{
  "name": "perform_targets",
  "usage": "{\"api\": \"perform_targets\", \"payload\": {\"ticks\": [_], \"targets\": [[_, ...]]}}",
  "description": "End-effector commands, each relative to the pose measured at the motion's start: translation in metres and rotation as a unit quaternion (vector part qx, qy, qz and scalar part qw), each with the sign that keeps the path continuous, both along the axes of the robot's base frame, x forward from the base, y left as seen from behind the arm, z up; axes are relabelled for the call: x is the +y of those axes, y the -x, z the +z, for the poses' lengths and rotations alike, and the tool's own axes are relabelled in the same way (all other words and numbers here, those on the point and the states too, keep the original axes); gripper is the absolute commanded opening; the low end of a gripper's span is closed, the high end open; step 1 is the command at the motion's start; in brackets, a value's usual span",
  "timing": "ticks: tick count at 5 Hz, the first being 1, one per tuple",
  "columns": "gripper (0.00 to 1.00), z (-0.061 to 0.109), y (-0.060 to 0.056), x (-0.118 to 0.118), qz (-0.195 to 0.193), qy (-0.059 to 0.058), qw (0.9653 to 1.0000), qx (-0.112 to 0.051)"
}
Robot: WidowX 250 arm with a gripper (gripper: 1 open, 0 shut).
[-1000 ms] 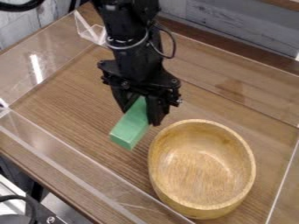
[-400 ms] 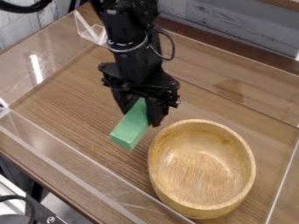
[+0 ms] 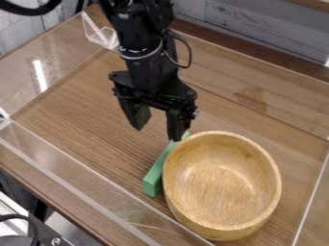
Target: Remove the green block from inside the brown bowl and put it on the table
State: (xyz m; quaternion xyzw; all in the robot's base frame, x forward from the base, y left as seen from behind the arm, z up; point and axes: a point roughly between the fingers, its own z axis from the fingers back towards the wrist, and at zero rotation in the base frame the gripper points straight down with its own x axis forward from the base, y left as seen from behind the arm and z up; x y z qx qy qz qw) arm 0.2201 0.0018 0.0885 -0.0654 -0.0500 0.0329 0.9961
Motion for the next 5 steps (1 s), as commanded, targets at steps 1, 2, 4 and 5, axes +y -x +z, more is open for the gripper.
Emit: {"api": "perform_targets", "payload": {"ticks": [1, 2, 4, 5], "targets": [[1.00, 0.010, -0.009, -0.002, -0.004, 0.001, 0.9998, -0.018], [1.00, 0.011, -0.012, -0.005, -0.006, 0.004, 0.9998, -0.016], [1.00, 0.011, -0.016, -0.011, -0.012, 0.008, 0.9998, -0.013], [1.00, 0.011, -0.017, -0.013, -0.015, 0.010, 0.9998, -0.011]]}}
